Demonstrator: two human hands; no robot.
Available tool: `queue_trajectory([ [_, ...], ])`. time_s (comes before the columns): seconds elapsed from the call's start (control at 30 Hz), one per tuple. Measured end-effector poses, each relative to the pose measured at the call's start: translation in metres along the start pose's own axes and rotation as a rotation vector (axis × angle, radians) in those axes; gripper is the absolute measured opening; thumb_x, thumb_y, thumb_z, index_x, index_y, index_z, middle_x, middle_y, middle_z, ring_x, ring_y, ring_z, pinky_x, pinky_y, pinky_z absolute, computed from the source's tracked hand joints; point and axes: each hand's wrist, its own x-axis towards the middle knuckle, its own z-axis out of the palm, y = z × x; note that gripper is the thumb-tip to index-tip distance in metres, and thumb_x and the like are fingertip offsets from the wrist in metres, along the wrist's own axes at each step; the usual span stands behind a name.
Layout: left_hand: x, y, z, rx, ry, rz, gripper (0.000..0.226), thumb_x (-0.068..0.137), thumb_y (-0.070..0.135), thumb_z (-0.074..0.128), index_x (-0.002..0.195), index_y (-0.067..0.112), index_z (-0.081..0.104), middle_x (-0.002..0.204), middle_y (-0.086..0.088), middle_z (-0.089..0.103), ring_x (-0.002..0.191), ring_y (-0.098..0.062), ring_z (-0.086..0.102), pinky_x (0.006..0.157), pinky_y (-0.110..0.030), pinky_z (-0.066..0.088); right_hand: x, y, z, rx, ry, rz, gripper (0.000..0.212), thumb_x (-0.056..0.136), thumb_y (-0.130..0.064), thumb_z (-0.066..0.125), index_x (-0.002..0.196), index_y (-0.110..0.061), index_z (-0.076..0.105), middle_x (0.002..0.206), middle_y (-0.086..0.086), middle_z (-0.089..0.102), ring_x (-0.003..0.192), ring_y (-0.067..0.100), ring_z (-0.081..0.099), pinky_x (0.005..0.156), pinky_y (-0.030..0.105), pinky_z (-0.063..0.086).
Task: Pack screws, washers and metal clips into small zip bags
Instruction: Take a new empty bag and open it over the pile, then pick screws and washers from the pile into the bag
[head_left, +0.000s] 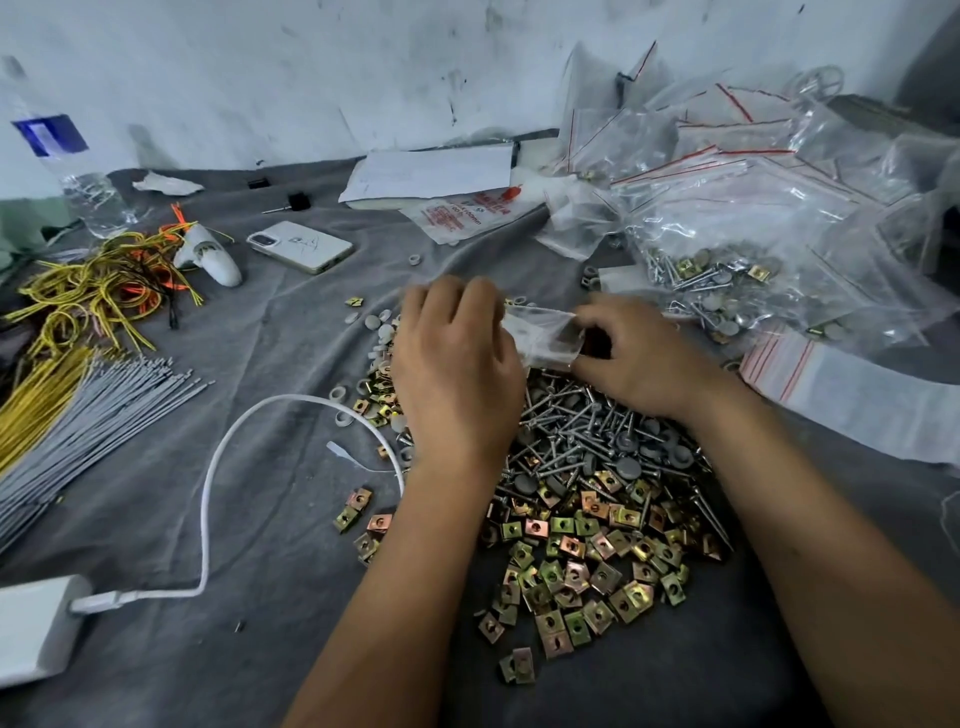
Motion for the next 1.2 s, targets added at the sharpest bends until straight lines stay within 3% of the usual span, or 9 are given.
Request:
queue_trajectory([
  [0.13, 0.019, -0.027, -0.024, -0.05, 0.415, -0.214, 0.007, 0.078, -0.003, 0.06, 0.08, 0.001, 0.064, 0.085, -0.018, 0.062, 0.071, -0.031, 0.057, 0.064, -0.032, 0.037, 0.002, 0.0, 0.003, -0.008, 0.049, -0.011, 0.011, 0.092, -0.022, 0.074, 0.099, -0.013, 0.076, 0.101, -0.002, 0.07, 0.089, 0.009, 0.064, 0.082, 0.026, 0.052],
  [0.23, 0.023, -0.039, -0.033, 0.029, 0.638, -0.112, 0.008, 0.074, -0.008, 0.063, 0.079, -0.001, 0.065, 0.086, -0.024, 0.057, 0.077, -0.034, 0.054, 0.07, -0.04, 0.04, 0.003, 0.001, 0.005, -0.042, 0.095, -0.044, 0.007, 0.095, -0.02, 0.071, 0.095, -0.013, 0.072, 0.093, -0.008, 0.064, 0.084, -0.002, 0.057, 0.074, 0.009, 0.039],
  [0.33, 0.01, -0.021, -0.014, 0.021, 0.298, -0.024, 0.008, 0.077, -0.006, 0.064, 0.081, 0.0, 0.069, 0.089, -0.02, 0.061, 0.085, -0.033, 0.054, 0.07, -0.039, 0.042, 0.003, 0.0, 0.005, 0.002, 0.081, -0.057, 0.015, 0.094, -0.028, 0.071, 0.099, -0.014, 0.072, 0.093, -0.013, 0.063, 0.084, -0.005, 0.057, 0.074, 0.01, 0.039],
  [0.47, -0.007, -0.003, 0.007, 0.08, -0.206, -0.139, 0.012, 0.084, 0.002, 0.064, 0.093, 0.008, 0.068, 0.098, -0.007, 0.064, 0.08, -0.027, 0.059, 0.063, -0.045, 0.052, 0.001, -0.005, 0.005, 0.003, -0.125, -0.054, 0.041, 0.084, -0.052, 0.072, 0.107, -0.019, 0.075, 0.104, -0.01, 0.066, 0.099, 0.005, 0.061, 0.088, 0.028, 0.049],
  [0.6, -0.003, -0.011, 0.005, 0.094, -0.143, -0.224, 0.006, 0.087, 0.017, 0.068, 0.084, 0.012, 0.065, 0.086, -0.004, 0.065, 0.073, -0.029, 0.06, 0.061, -0.041, 0.05, 0.003, -0.003, 0.005, -0.003, -0.051, -0.045, 0.018, 0.087, -0.036, 0.077, 0.096, -0.02, 0.073, 0.096, -0.011, 0.066, 0.093, 0.005, 0.06, 0.083, 0.031, 0.048],
  [0.83, -0.001, -0.015, 0.004, 0.002, -0.126, -0.35, 0.019, 0.091, 0.023, 0.069, 0.076, 0.012, 0.07, 0.073, -0.004, 0.069, 0.068, -0.028, 0.063, 0.063, -0.038, 0.053, 0.0, -0.007, 0.002, 0.103, 0.123, -0.038, 0.012, 0.094, -0.024, 0.072, 0.093, -0.012, 0.07, 0.084, -0.009, 0.065, 0.075, 0.003, 0.06, 0.064, 0.009, 0.039],
  [1.03, -0.004, -0.009, 0.004, -0.097, -0.13, -0.259, 0.008, 0.089, 0.014, 0.072, 0.082, 0.012, 0.07, 0.083, -0.001, 0.067, 0.074, -0.022, 0.061, 0.066, -0.042, 0.052, -0.003, -0.011, -0.001, 0.185, 0.186, -0.025, 0.009, 0.098, -0.018, 0.066, 0.097, -0.009, 0.067, 0.087, -0.003, 0.068, 0.079, 0.003, 0.062, 0.069, 0.019, 0.049],
  [1.1, -0.002, -0.008, 0.002, -0.115, -0.061, -0.253, 0.006, 0.087, 0.01, 0.072, 0.082, 0.01, 0.07, 0.082, -0.002, 0.067, 0.071, -0.022, 0.061, 0.064, -0.041, 0.051, -0.003, -0.011, 0.0, 0.174, 0.207, -0.017, 0.008, 0.096, -0.016, 0.07, 0.093, -0.009, 0.067, 0.087, 0.0, 0.07, 0.082, 0.01, 0.066, 0.071, 0.025, 0.052],
  [1.2, 0.001, -0.009, -0.005, -0.104, 0.169, -0.228, 0.005, 0.084, 0.003, 0.071, 0.08, 0.005, 0.07, 0.081, -0.006, 0.066, 0.066, -0.023, 0.06, 0.059, -0.035, 0.046, -0.004, -0.009, -0.001, 0.112, 0.172, -0.028, 0.014, 0.09, -0.024, 0.078, 0.086, -0.016, 0.067, 0.079, -0.01, 0.065, 0.072, -0.001, 0.062, 0.061, 0.011, 0.046],
])
